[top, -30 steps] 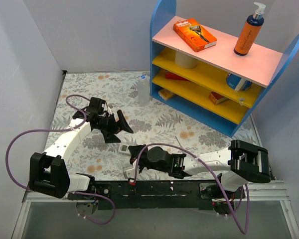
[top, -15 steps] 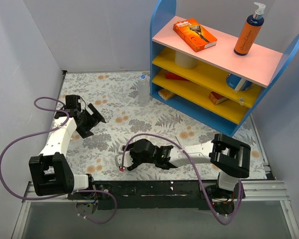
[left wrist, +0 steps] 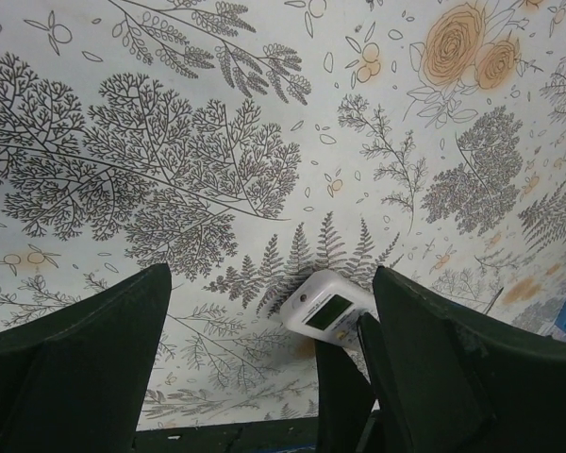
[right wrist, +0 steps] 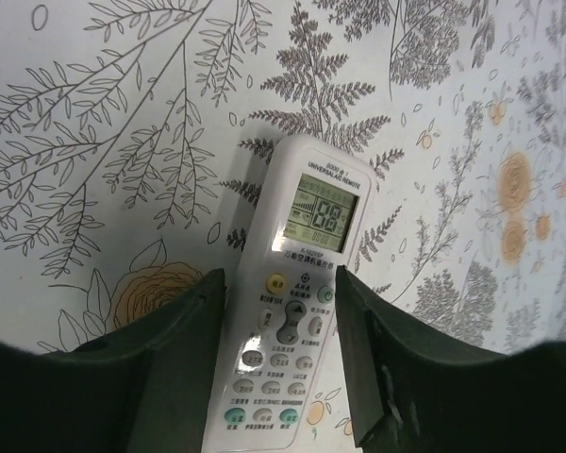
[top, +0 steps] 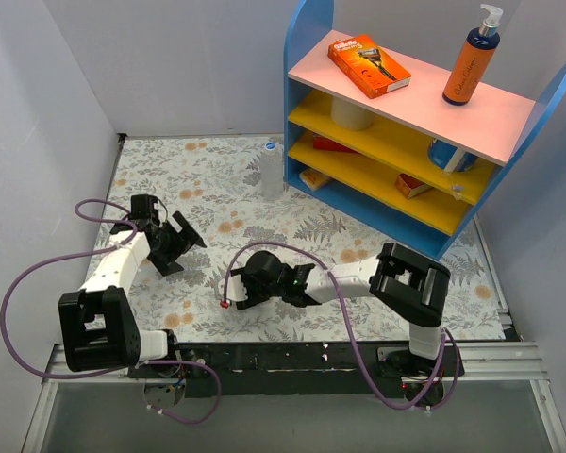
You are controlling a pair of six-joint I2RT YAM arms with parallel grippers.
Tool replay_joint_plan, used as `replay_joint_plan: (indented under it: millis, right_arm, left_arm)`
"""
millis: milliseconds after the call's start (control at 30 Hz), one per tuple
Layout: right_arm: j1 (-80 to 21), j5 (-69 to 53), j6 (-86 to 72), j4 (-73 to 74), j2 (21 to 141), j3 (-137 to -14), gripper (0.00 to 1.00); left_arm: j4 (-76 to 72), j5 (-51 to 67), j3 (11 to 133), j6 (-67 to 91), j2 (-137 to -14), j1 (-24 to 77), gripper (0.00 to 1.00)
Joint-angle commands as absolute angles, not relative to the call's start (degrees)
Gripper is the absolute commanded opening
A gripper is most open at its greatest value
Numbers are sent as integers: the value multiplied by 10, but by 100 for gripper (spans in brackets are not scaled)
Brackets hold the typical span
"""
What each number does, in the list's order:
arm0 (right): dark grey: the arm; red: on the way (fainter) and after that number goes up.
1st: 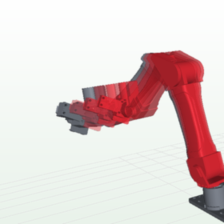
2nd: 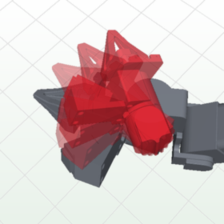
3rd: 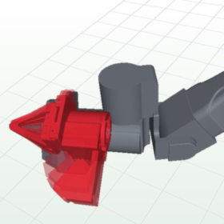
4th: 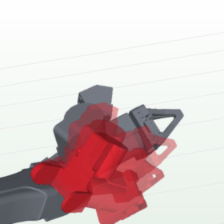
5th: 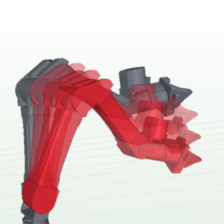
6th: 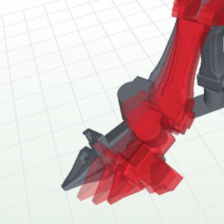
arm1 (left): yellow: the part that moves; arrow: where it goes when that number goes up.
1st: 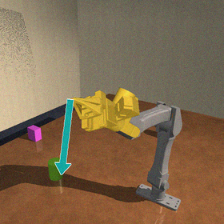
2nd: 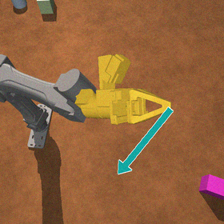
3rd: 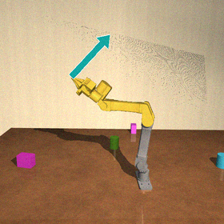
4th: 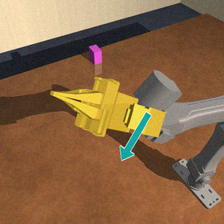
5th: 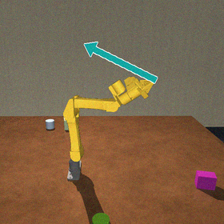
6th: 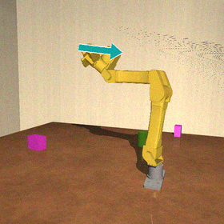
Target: Unload the batteries from the remote control
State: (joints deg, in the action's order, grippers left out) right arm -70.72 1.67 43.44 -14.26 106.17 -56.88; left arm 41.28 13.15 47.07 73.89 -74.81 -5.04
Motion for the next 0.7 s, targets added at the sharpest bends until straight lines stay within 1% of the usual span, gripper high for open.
replay_joint_plan:
  millis: [0,33,67,233,400,500,567,667]
  right_arm:
    - [-678,-53,389,-77,1083,-612,53]
    - [-672,-74,364,-66,1089,-621,50]
    - [-662,-83,354,-55,1092,-631,43]
    - [-637,-137,288,-1,1110,-679,29]
    - [-600,-210,187,-5,1102,-682,24]
    - [-571,-252,126,-25,1095,-672,19]
    - [-552,-274,99,-46,1091,-660,16]
    - [-532,-289,62,-61,1085,-649,14]
  left_arm:
    - [390,157,465,732,-730,-49,89]
    - [390,163,465,733,-728,-49,89]
    - [389,168,463,734,-723,-49,89]
    - [384,183,460,731,-714,-49,88]
    - [380,209,455,728,-700,-49,87]
    - [367,246,440,733,-680,-48,86]
    - [352,276,425,740,-672,-47,85]
    - [342,295,410,758,-664,-41,84]
